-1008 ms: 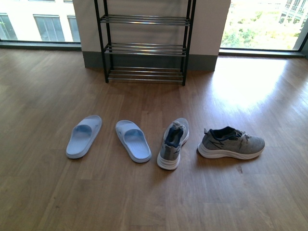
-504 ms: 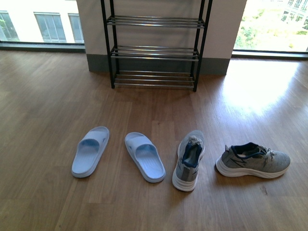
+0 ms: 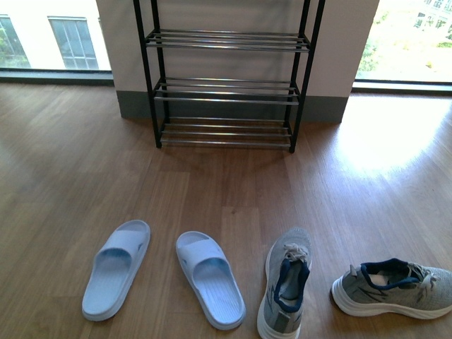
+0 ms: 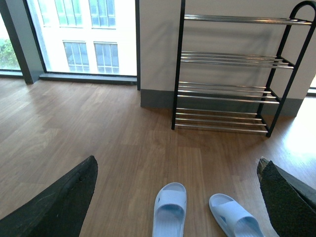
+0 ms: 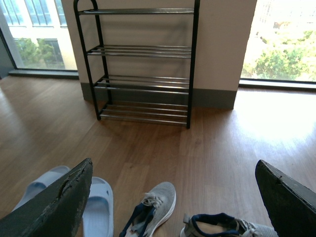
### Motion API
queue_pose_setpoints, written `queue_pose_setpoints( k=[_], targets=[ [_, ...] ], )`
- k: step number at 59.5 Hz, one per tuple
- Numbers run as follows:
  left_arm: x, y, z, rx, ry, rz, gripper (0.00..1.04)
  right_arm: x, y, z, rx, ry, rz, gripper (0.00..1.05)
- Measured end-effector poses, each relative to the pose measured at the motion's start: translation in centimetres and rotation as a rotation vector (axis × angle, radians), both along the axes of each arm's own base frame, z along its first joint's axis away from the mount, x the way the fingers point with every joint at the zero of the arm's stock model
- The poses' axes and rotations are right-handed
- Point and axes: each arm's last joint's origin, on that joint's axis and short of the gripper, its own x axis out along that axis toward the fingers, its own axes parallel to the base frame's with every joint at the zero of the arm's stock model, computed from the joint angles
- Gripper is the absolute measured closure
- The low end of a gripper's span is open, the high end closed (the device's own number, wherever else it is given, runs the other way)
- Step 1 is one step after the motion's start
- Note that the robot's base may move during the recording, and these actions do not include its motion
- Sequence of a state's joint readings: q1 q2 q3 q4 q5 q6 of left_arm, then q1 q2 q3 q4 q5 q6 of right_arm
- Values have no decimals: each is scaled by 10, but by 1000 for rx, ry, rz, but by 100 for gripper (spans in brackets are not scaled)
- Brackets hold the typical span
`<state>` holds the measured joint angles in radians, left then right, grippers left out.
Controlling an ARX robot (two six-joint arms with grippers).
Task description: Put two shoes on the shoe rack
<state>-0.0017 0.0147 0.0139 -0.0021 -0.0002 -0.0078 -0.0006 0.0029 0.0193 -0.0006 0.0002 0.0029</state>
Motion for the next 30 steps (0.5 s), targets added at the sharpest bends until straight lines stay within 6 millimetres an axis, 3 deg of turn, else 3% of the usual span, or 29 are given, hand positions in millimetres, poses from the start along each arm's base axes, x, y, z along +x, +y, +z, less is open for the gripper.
queue_pose_setpoints(
  k=[30],
  targets=[
    [0, 0, 0, 0, 0, 0, 9, 0, 0, 0, 0, 0, 0, 9]
  ],
)
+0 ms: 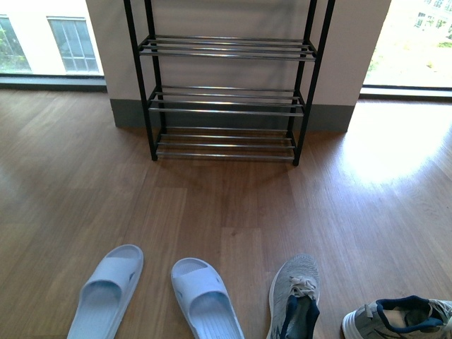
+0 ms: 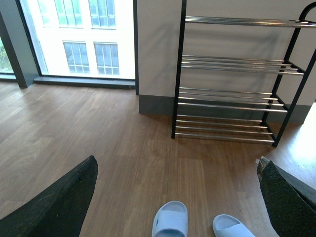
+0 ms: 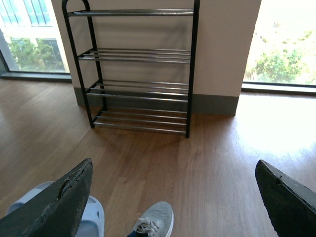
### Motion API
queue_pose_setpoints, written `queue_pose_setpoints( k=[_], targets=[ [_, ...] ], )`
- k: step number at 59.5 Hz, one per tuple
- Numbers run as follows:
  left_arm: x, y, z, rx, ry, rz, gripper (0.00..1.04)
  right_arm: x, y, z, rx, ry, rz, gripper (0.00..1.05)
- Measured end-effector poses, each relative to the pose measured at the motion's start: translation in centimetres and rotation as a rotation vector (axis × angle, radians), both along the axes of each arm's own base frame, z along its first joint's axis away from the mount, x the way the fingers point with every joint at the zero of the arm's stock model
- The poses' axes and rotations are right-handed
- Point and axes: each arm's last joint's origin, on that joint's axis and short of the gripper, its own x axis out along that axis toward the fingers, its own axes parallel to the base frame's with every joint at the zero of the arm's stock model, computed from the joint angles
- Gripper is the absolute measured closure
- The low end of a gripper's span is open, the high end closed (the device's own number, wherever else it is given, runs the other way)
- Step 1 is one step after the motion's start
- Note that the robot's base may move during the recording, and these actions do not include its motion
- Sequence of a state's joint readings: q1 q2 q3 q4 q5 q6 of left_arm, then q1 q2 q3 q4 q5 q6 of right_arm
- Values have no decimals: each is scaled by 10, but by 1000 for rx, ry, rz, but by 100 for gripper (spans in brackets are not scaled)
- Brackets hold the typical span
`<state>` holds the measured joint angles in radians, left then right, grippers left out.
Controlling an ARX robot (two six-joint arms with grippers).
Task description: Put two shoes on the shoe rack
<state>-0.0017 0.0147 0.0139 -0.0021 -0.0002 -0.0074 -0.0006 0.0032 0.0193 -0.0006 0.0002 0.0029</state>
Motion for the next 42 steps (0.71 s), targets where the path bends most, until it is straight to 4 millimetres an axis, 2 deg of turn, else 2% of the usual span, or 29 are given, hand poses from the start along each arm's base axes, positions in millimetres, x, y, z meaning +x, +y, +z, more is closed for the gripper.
queue_pose_setpoints(
  k=[6, 9, 11, 19, 23, 26, 29, 36, 42],
  targets=[
    [0, 0, 0, 0, 0, 0, 9, 0, 0, -1, 20, 21, -34, 9],
    [0, 0, 0, 0, 0, 0, 9, 5, -3, -4, 69, 131, -216, 9],
    [0, 0, 0, 0, 0, 0, 9, 10, -7, -4, 97, 177, -271, 9],
    [0, 0, 0, 0, 0, 0, 9, 46, -33, 8, 196, 280, -375, 9],
    [0, 0, 0, 0, 0, 0, 9, 66, -46, 5, 236, 340, -428, 9],
    [0, 0, 0, 0, 0, 0, 9, 85, -57, -3, 273, 412, -461, 9],
    [0, 0, 0, 0, 0, 0, 9, 112, -72, -27, 344, 554, -516, 9],
    [0, 0, 0, 0, 0, 0, 9, 144, -84, -70, 416, 745, -597, 9],
    [0, 0, 0, 0, 0, 0, 9, 162, -89, -101, 457, 860, -654, 9]
  ],
)
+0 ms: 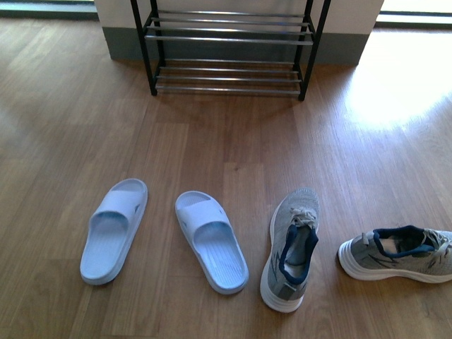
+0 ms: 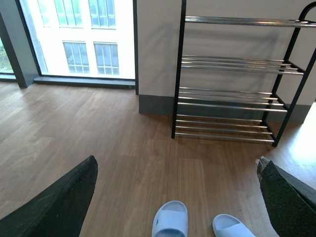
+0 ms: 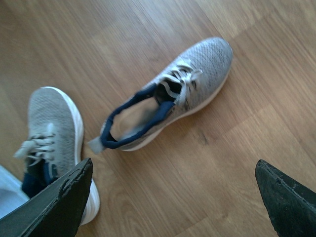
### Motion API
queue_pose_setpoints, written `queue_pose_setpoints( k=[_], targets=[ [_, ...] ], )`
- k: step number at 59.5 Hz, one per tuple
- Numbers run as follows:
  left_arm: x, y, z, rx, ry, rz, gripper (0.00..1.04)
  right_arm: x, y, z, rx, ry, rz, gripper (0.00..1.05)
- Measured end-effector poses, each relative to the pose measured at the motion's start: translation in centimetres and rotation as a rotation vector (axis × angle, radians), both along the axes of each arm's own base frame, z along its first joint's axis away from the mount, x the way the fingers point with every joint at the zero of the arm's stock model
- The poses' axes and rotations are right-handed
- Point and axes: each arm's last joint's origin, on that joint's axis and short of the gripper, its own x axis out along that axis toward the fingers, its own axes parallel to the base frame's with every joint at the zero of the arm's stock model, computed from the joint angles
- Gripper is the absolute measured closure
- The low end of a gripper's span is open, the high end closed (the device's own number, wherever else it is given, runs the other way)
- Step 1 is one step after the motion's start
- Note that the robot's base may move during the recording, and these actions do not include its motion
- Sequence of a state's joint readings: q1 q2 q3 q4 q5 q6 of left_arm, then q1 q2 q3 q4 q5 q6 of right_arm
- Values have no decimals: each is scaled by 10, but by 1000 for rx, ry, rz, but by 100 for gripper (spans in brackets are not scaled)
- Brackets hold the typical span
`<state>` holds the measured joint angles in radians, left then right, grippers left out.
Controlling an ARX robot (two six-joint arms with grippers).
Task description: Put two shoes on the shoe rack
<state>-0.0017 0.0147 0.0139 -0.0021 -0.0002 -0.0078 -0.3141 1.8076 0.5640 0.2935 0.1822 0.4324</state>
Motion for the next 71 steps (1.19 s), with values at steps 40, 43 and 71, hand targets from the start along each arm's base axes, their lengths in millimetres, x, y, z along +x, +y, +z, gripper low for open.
queue_pose_setpoints(
  k=[40, 43, 71],
  targets=[
    [0, 0, 0, 0, 0, 0, 9, 76, 9, -90, 132, 226, -126, 9],
    [0, 0, 0, 0, 0, 0, 9, 77, 9, -94, 134, 234, -125, 9],
    [0, 0, 0, 0, 0, 0, 9, 82, 9, -133, 165, 304, -121, 9]
  ],
)
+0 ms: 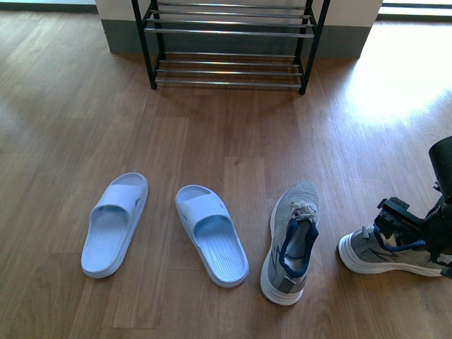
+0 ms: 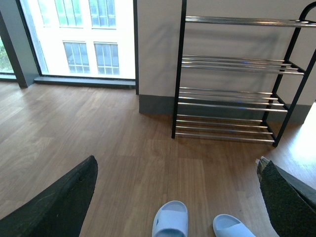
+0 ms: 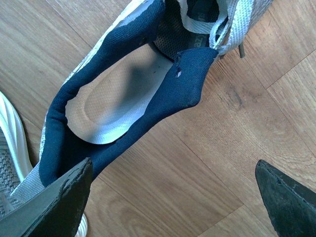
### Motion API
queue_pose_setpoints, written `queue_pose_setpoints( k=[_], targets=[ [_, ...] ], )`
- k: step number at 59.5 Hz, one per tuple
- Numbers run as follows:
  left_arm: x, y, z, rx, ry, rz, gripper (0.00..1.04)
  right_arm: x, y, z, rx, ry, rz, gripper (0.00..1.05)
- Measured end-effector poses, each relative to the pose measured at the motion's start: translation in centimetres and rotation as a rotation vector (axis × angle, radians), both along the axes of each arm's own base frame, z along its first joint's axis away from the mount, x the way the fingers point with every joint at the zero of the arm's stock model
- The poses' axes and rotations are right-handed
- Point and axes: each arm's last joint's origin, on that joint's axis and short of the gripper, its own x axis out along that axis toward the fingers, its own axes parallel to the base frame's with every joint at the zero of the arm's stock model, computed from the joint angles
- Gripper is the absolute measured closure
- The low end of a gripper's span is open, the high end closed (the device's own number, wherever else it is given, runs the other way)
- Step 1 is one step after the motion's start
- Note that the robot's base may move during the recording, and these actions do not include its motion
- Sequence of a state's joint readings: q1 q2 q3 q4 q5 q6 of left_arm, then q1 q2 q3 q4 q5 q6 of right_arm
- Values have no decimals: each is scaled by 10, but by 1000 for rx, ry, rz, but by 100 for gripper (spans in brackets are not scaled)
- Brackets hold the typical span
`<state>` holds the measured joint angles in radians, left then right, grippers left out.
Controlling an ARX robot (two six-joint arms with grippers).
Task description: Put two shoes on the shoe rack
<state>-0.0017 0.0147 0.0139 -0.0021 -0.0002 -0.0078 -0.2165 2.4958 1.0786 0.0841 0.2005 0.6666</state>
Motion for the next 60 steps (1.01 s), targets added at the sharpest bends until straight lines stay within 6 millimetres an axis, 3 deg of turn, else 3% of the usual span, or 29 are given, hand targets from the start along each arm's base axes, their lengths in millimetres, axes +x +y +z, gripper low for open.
queue_pose_setpoints(
  k=[47, 60],
  targets=[
    [0, 0, 0, 0, 0, 0, 9, 10, -24, -43, 38, 36, -110, 9],
    [0, 0, 0, 0, 0, 0, 9, 13, -27, -48, 37, 36, -99, 44]
  ],
)
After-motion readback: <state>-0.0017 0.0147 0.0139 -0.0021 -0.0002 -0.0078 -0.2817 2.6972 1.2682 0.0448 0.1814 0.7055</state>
